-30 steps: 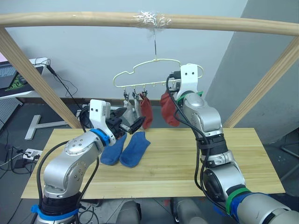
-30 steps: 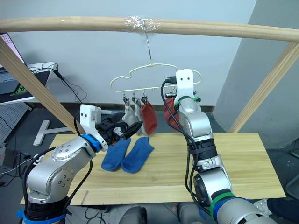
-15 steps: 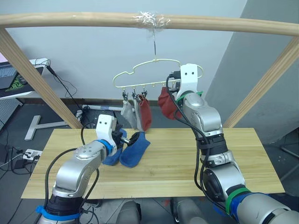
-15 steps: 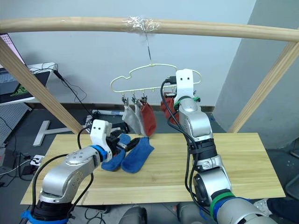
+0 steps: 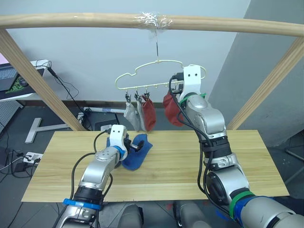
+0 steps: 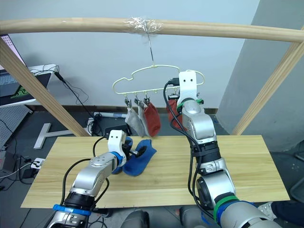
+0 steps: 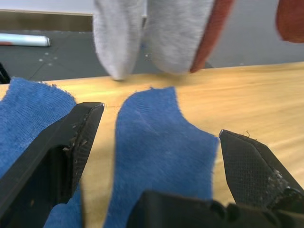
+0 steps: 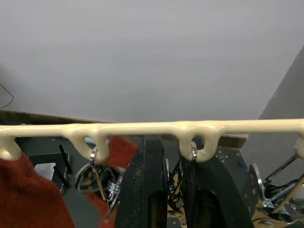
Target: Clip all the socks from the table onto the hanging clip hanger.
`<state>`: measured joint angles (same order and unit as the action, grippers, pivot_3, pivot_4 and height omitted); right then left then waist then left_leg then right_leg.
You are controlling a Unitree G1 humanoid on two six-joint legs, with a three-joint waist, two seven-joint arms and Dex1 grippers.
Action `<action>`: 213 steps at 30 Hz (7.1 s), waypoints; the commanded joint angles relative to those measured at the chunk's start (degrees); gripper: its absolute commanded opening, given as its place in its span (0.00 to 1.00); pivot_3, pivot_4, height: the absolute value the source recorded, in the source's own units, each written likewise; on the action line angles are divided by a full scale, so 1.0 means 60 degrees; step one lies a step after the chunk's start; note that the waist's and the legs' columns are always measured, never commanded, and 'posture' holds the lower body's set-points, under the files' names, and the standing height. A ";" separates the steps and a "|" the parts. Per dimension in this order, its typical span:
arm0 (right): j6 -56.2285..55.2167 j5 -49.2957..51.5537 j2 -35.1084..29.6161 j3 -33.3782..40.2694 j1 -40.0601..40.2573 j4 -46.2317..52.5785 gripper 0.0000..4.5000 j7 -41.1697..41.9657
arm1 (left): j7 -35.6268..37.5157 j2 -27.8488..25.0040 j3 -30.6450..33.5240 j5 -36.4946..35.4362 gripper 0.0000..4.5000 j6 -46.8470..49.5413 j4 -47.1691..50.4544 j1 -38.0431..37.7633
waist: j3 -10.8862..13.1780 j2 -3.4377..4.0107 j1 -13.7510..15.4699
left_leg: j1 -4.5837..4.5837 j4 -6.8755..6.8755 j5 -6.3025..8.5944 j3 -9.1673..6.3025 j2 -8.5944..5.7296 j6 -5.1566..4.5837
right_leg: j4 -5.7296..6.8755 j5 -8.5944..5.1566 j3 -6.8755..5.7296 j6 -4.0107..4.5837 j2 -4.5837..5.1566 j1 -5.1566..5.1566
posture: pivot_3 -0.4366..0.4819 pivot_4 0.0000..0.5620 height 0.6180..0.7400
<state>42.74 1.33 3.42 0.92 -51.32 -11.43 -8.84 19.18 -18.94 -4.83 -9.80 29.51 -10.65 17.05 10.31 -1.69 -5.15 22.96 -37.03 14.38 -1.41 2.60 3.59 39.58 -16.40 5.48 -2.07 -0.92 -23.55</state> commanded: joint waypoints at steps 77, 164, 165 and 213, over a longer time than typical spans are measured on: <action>0.1239 0.0457 0.0279 0.0493 -0.0461 0.0981 0.01 0.0145 | 0.1502 0.2466 -0.0433 -0.0133 0.02 0.1013 -0.0393 0.3654 | -0.0033 -0.0003 -0.0234 | -0.0001 -0.0004 -0.0006 -0.0002 -0.0009 -0.0001 | 0.0032 -0.0001 0.0004 -0.0002 -0.0003 -0.0009 | 0.38 0.21 1.00; 0.3426 0.0773 -0.0793 -0.0458 0.1620 0.4477 0.67 0.1781 | 0.2216 0.0410 0.0679 -0.2098 0.67 0.2611 0.4465 0.1704 | -0.0032 -0.0004 -0.0477 | -0.0001 -0.0005 -0.0007 -0.0008 -0.0006 0.0001 | 0.0028 -0.0003 0.0003 -0.0005 -0.0004 -0.0006 | 0.33 0.26 1.00; 0.3479 0.0772 -0.0820 -0.0464 0.1670 0.4601 0.67 0.1762 | 0.2283 0.0294 0.0750 -0.2235 0.67 0.2686 0.4636 0.1612 | -0.0032 -0.0004 -0.0491 | -0.0001 -0.0004 -0.0007 -0.0007 -0.0006 0.0001 | 0.0028 -0.0003 0.0004 -0.0005 -0.0004 -0.0005 | 0.33 0.26 1.00; 0.2253 0.0888 0.0837 0.0320 0.1517 0.4209 0.55 0.0158 | 0.2688 -0.1830 0.1862 -0.3965 0.68 0.2867 0.5410 0.1983 | -0.0031 -0.0002 -0.1231 | 0.0005 0.0003 -0.0006 -0.0013 -0.0004 0.0000 | 0.0001 -0.0004 0.0003 -0.0006 -0.0005 -0.0005 | 0.29 0.24 1.00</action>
<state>57.91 5.84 7.47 2.86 -40.18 12.99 -8.24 35.57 -29.26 5.36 -32.90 47.14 19.73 28.83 10.12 -1.71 -12.54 22.99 -37.00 14.35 -1.50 2.58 3.59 39.59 -16.42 5.49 -2.11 -0.95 -23.58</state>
